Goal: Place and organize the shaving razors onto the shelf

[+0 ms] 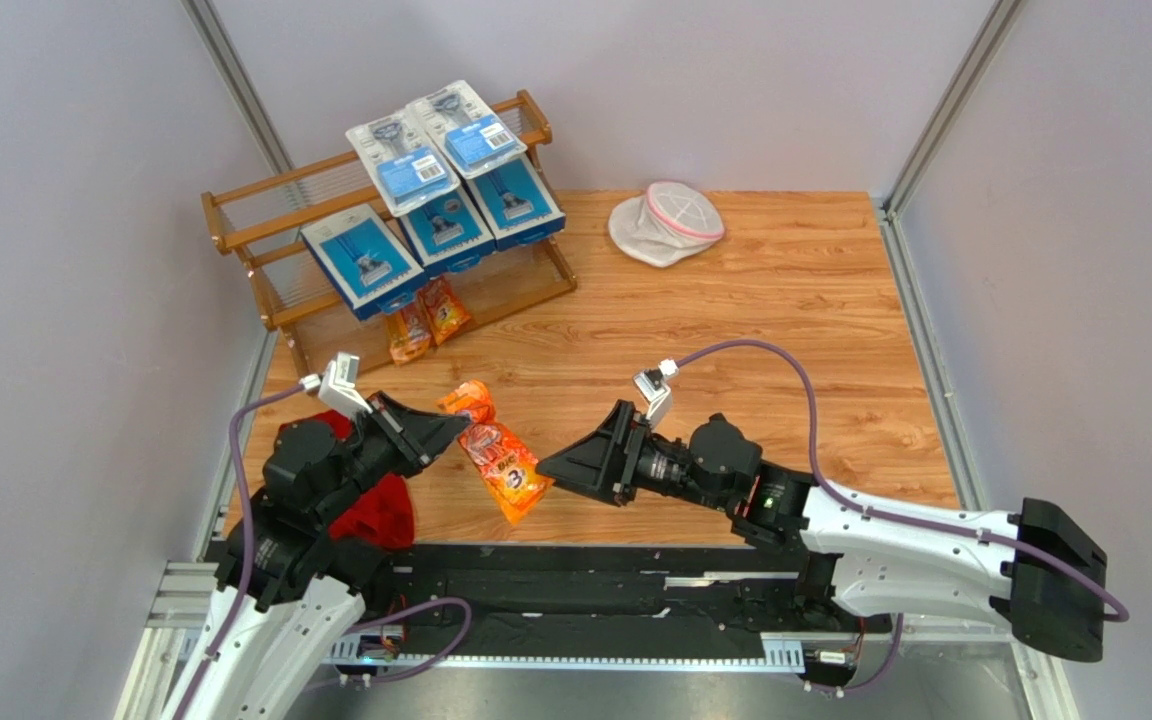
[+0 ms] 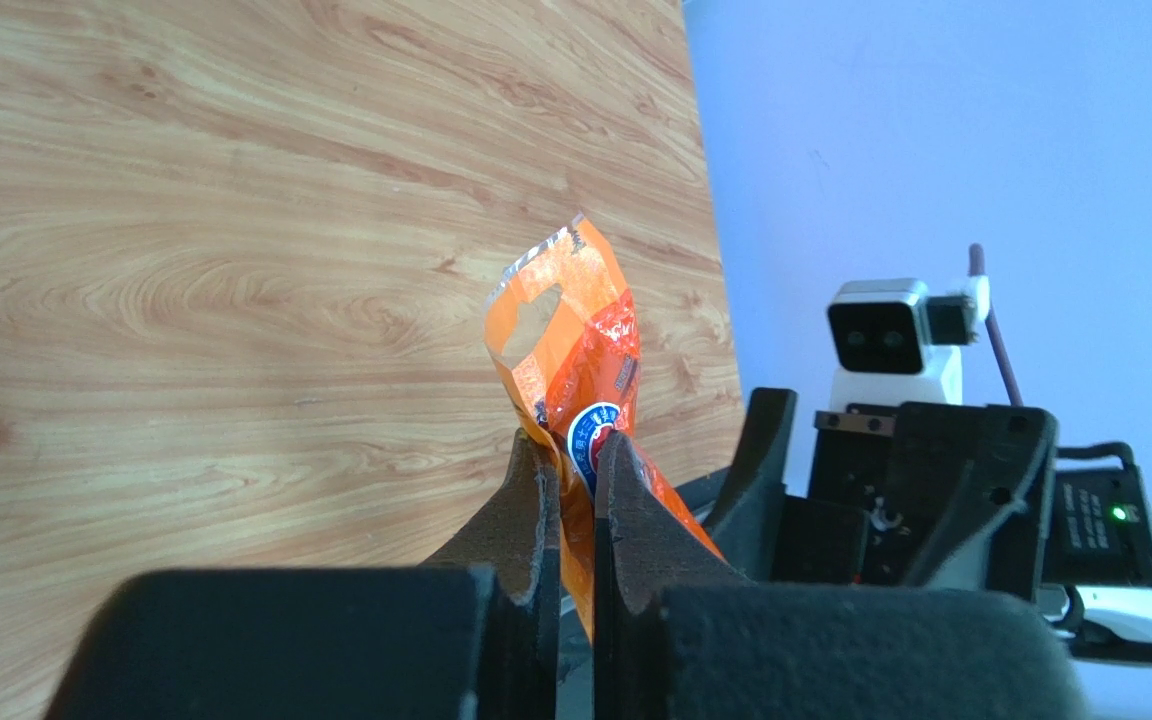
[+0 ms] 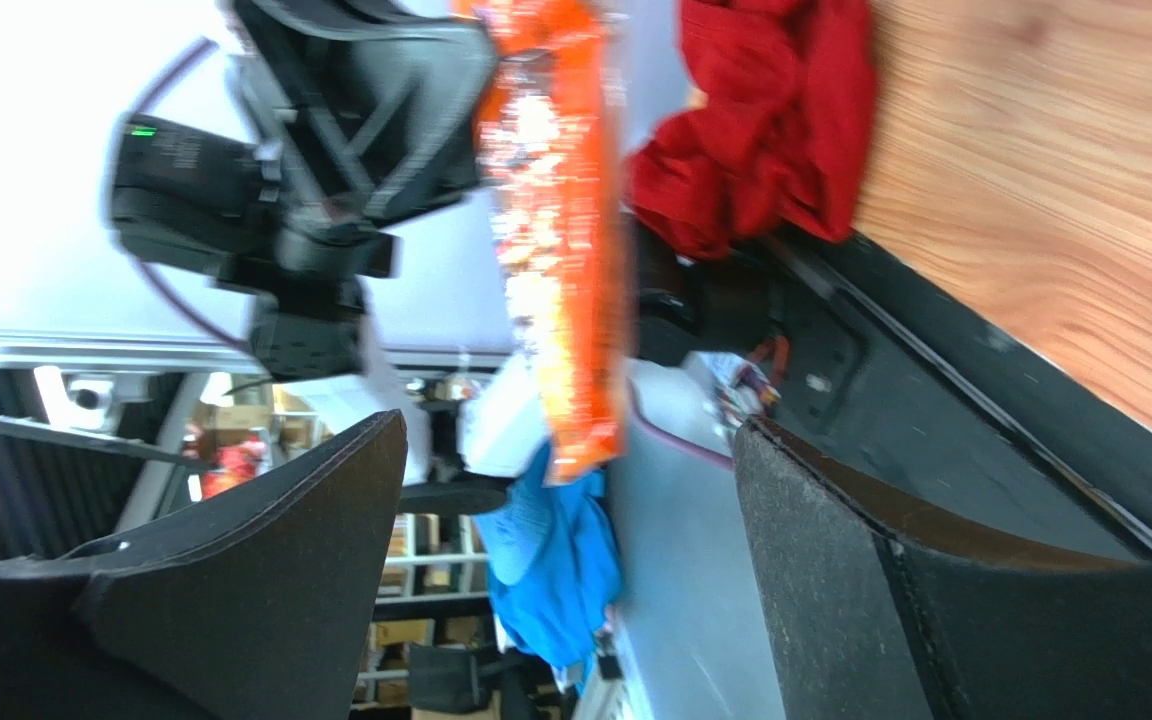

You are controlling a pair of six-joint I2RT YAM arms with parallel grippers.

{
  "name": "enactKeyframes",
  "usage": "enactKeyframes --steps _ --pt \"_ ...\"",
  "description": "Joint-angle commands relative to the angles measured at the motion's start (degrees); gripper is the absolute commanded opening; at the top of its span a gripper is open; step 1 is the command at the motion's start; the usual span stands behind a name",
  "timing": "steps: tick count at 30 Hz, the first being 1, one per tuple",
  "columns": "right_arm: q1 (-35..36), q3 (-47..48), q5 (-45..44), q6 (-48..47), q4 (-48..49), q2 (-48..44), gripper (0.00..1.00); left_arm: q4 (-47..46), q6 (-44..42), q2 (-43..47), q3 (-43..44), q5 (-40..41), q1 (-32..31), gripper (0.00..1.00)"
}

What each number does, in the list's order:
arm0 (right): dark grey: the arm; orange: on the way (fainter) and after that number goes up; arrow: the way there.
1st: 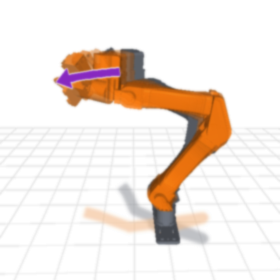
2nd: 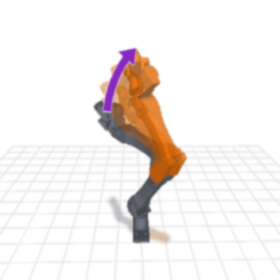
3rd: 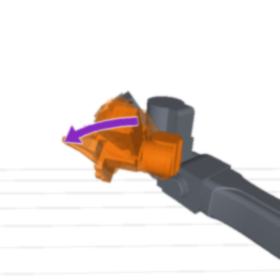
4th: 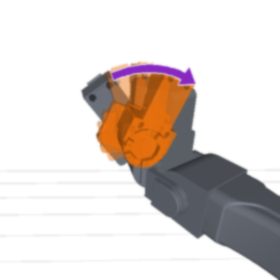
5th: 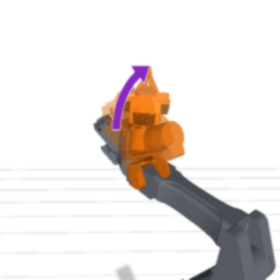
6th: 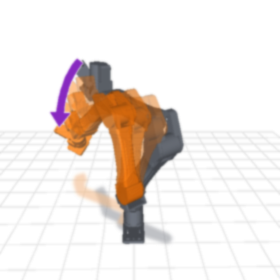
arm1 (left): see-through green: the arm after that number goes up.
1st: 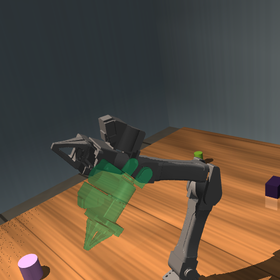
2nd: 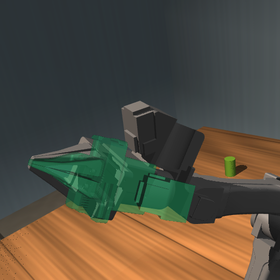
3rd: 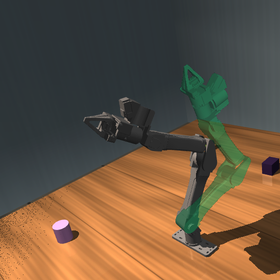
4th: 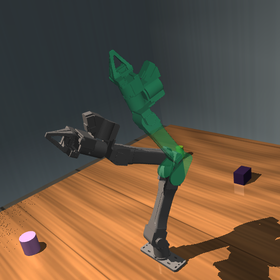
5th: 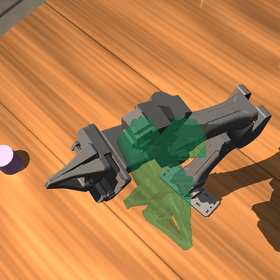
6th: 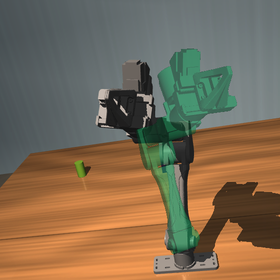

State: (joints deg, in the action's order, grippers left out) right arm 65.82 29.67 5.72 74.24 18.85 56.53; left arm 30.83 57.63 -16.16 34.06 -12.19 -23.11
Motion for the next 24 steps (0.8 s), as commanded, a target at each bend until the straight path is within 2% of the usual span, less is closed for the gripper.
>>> enactKeyframes --steps 1,7,17,24 --pt "1.33 -0.49 -3.52 4.16 14.01 3.21 0.81 -2.35 1.0 0.69 -0.66 2.08 0.17 0.0" --pt "3.96 1.44 -4.3 5.39 16.04 9.11 0.75 -2.35 1.26 1.66 -1.19 2.87 0.17 0.0" --pt "5.46 2.06 -7.72 6.53 16.39 10.97 0.66 -1.38 1.52 3.07 -1.37 3.75 0.17 0.0" --pt "6.25 2.23 -9.14 8.46 22.53 15.0 0.53 -2.88 2.67 3.51 -3.04 2.87 0.18 0.0"
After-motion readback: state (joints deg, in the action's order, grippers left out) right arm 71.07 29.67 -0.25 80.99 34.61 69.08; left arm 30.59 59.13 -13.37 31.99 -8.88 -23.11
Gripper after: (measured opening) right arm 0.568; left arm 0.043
